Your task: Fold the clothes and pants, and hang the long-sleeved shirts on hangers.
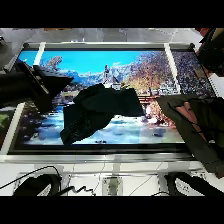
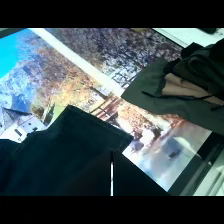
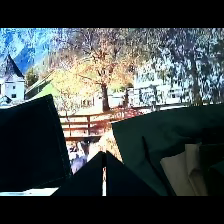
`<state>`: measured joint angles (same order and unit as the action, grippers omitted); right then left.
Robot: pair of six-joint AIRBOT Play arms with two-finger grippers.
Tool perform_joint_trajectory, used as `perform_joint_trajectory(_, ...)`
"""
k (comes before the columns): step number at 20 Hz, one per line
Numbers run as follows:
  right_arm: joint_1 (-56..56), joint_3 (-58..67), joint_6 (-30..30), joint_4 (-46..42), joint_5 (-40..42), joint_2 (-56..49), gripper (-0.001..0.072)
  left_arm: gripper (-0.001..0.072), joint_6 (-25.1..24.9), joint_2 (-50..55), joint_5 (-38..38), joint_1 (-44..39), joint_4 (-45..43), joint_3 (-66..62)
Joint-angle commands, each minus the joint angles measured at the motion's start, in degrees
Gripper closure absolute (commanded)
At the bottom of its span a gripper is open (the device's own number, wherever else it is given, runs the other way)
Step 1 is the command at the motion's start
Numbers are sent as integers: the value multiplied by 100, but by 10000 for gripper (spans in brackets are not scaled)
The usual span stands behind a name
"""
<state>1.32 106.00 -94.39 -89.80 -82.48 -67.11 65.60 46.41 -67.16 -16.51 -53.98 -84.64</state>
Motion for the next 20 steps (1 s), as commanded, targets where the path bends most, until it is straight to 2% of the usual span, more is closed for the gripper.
perform_joint_trajectory(1,-4,2,-2,2,0,-2,673,682,-2,-4,0,7,-2,0)
perform_joint_trajectory(10,-4,2,-2,2,4,-2,673,683,-2,-4,0,7,-2,0)
perform_joint_trajectory(16,-4,0,2,125,540,-9,673,683,-2,-2,4,7,157,0)
perform_joint_trajectory(17,-4,-7,46,173,481,-9,673,682,-2,-4,7,7,317,0)
perform_joint_trajectory(20,-4,-142,817,627,-2,-15,673,682,2,39,-105,9,203,2)
